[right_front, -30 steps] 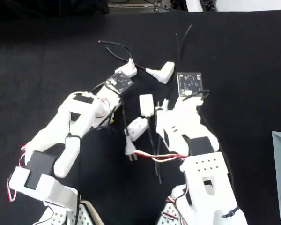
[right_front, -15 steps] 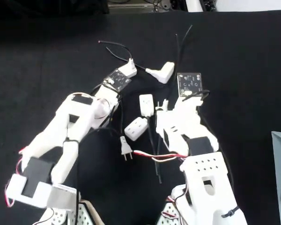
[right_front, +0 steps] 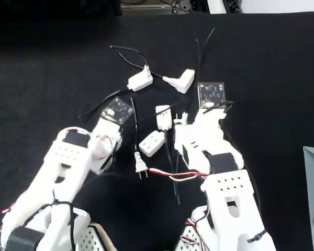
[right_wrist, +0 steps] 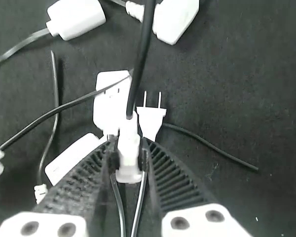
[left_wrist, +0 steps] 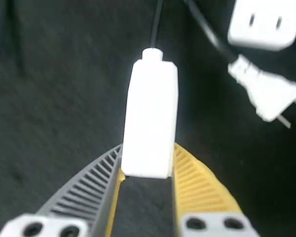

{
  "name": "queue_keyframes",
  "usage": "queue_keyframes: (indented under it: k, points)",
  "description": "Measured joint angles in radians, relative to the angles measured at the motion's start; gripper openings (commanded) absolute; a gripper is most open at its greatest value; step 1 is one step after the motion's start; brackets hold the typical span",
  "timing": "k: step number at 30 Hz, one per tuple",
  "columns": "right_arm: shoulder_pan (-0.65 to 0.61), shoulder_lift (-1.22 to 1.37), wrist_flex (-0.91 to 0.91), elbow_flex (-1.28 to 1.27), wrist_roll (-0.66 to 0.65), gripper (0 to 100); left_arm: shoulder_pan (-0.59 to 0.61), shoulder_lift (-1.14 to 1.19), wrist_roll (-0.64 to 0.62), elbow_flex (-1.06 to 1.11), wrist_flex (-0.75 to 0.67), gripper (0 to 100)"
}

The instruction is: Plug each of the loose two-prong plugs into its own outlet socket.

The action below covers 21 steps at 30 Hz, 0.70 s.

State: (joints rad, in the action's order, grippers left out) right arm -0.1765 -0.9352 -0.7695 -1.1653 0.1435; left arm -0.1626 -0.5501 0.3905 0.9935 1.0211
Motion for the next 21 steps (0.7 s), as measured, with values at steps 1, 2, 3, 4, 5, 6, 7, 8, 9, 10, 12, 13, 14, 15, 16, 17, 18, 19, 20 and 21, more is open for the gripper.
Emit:
queue_keyframes:
  k: [1,2,3,4,5,6,7,8,9,10,12,13,14,15,16,17,18,19,20,21]
  points:
    - [0.0,0.0,0.0,0.0,0.0,1.2,0.0,-0.006,-0.003,0.021,0.0,25]
    - [0.0,0.0,0.0,-0.002,0.0,1.2,0.002,-0.009,-0.011,0.038,0.0,28]
    - [0.0,0.0,0.0,-0.002,0.0,1.2,0.009,-0.012,-0.026,0.049,0.0,30]
    - [0.0,0.0,0.0,-0.002,0.0,1.2,0.026,-0.018,-0.055,0.054,0.0,30]
    - [0.0,0.0,0.0,-0.002,0.0,1.2,0.044,-0.023,-0.086,0.055,0.0,30]
    - [0.0,0.0,0.0,-0.002,0.0,1.2,0.069,-0.025,-0.109,0.055,0.0,30]
    - [0.0,0.0,0.0,-0.002,0.0,1.2,0.095,-0.025,-0.124,0.055,0.0,30]
    - [0.0,0.0,0.0,-0.002,0.0,1.2,0.124,-0.025,-0.13,0.055,0.0,30]
    - [0.0,0.0,0.0,-0.002,0.0,1.2,0.153,-0.025,-0.135,0.048,0.0,30]
    - [0.0,0.0,0.0,-0.002,0.0,1.2,0.18,-0.025,-0.135,0.037,0.0,30]
    - [0.0,0.0,0.0,-0.002,0.0,1.2,0.229,-0.026,-0.133,0.018,-0.012,30]
    - [0.0,0.0,0.0,-0.002,0.0,1.2,0.25,-0.026,-0.123,0.014,-0.021,30]
    - [0.0,0.0,0.0,-0.002,0.0,1.2,0.269,-0.026,-0.114,0.009,-0.032,30]
    - [0.0,0.0,0.0,-0.002,0.0,1.2,0.285,-0.026,-0.11,0.006,-0.038,30]
    - [0.0,0.0,0.0,-0.002,0.0,1.3,0.301,-0.026,-0.109,0.006,-0.04,30]
    - [0.0,0.0,0.0,-0.002,0.0,1.3,0.315,-0.026,-0.107,0.006,-0.04,30]
    - [0.0,0.0,0.0,-0.002,0.0,1.3,0.321,-0.026,-0.107,0.006,-0.04,30]
    - [-0.002,0.0,0.0,-0.002,0.0,1.3,0.322,-0.032,-0.107,0.003,-0.037,30]
    - [-0.015,0.0,0.0,-0.002,0.0,1.3,0.324,-0.043,-0.104,-0.009,-0.023,30]
    - [-0.035,0.0,0.0,-0.002,0.0,1.4,0.325,-0.058,-0.106,-0.021,-0.002,30]
